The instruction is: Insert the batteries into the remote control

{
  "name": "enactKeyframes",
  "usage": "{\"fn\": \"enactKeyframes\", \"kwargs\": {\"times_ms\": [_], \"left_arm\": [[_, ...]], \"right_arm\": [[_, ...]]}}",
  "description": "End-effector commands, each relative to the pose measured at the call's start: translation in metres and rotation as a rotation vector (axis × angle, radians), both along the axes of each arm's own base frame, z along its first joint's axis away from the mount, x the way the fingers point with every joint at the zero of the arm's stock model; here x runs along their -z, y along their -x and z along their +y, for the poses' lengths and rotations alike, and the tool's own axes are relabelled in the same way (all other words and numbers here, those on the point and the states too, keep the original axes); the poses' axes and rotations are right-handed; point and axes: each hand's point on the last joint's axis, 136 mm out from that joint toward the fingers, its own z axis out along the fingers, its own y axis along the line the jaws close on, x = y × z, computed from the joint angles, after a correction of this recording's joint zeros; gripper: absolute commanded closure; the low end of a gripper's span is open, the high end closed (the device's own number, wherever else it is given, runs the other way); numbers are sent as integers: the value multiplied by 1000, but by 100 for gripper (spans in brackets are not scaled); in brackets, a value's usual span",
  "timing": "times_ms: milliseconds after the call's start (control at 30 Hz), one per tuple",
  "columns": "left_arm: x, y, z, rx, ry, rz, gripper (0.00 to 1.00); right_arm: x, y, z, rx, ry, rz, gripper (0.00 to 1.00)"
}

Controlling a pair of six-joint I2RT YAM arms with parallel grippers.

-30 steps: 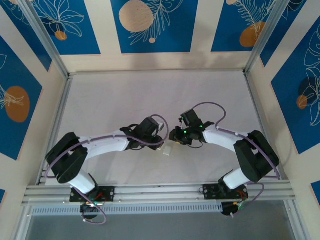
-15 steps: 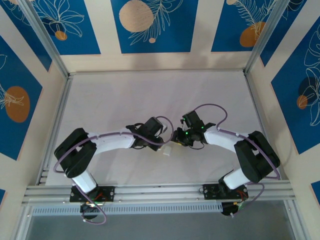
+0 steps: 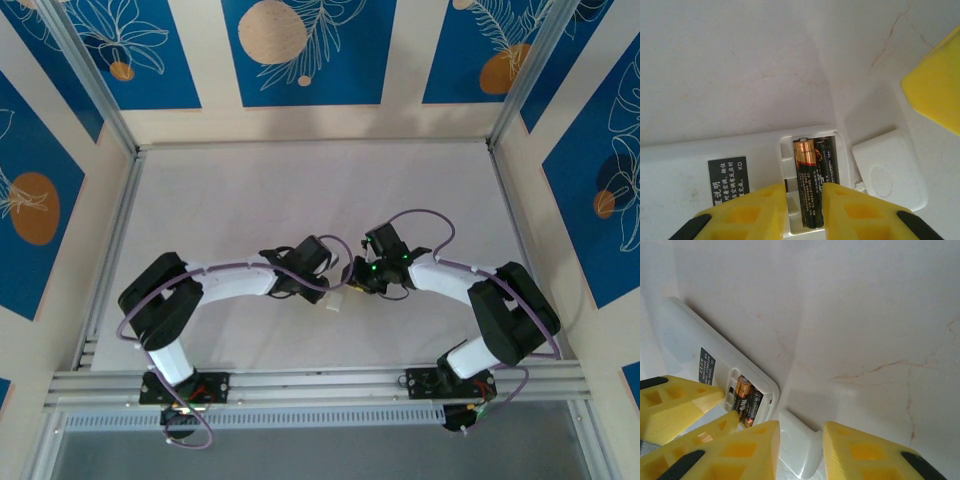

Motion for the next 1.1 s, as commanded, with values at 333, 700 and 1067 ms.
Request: {"fn": "enactKeyframes", "kwargs": {"times_ms": [333, 700, 1067], "left_arm": [[-8, 1, 3, 5, -80, -67, 74], [-12, 4, -5, 12, -64, -66, 74], [-19, 4, -8, 18, -70, -82, 74]], "right_arm": [[3, 5, 1, 6, -27, 24, 70], [8, 8, -1, 9, -23, 30, 70], [10, 8, 2, 5, -28, 37, 70]]}}
